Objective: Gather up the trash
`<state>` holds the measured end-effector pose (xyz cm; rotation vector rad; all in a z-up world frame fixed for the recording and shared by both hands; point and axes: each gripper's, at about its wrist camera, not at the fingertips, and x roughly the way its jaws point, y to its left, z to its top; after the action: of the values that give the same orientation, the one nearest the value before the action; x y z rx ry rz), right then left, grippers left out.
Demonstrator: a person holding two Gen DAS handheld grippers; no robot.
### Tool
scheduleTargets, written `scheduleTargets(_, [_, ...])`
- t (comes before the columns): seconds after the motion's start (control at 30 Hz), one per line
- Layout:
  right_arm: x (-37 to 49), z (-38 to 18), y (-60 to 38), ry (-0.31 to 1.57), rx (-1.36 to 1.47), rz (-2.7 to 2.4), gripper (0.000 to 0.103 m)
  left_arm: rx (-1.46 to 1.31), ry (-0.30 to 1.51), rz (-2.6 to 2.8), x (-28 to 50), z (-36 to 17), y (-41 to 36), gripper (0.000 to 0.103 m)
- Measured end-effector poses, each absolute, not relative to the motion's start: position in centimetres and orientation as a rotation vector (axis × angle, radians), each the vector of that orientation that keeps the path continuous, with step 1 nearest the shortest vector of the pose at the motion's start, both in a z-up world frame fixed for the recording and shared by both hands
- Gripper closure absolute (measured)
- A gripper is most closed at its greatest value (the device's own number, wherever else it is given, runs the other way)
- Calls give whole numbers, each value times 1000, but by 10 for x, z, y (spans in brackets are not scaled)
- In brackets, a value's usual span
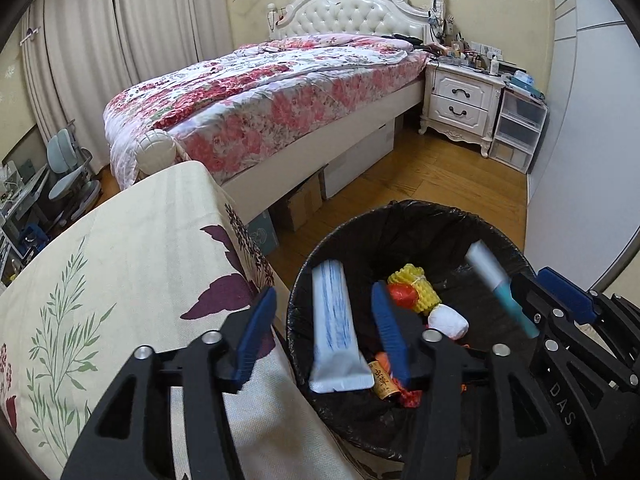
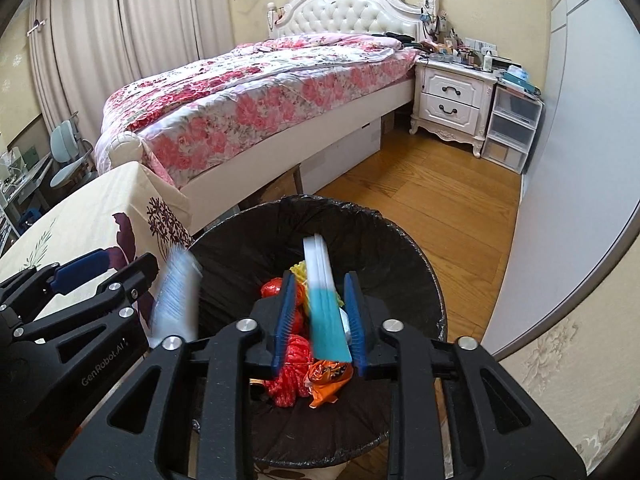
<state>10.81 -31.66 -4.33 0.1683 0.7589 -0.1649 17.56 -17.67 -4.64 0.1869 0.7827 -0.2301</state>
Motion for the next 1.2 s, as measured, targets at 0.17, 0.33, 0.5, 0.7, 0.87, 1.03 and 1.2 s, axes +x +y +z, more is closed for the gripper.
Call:
scheduleTargets(0.17, [106, -41, -317, 749, 168, -185, 60, 175, 774, -226, 175, -43, -174, 30])
scheduleTargets(0.33, [102, -34, -318, 728, 151, -215, 44, 189, 743, -201, 172, -37, -170, 23])
scheduleTargets(0.5, [95, -27, -317, 710, 135, -242, 30, 205, 725, -171, 169, -33, -164, 21])
scheduleTargets(0.7, [83, -19, -311, 692, 112, -268, 21, 162, 714, -164, 156, -24, -146, 18])
scheduleTargets(0.87, [64, -12, -304, 665, 123, -271, 11, 148, 694, -160, 137, -17, -131, 16])
scheduleTargets(1.03, [47, -9, -296, 669, 137, -267, 10, 140, 678, -145, 115, -9, -114, 15])
scheduleTargets(1.2, [27, -3, -283, 656, 130, -260, 10, 135, 663, -124, 93, -3, -99, 14])
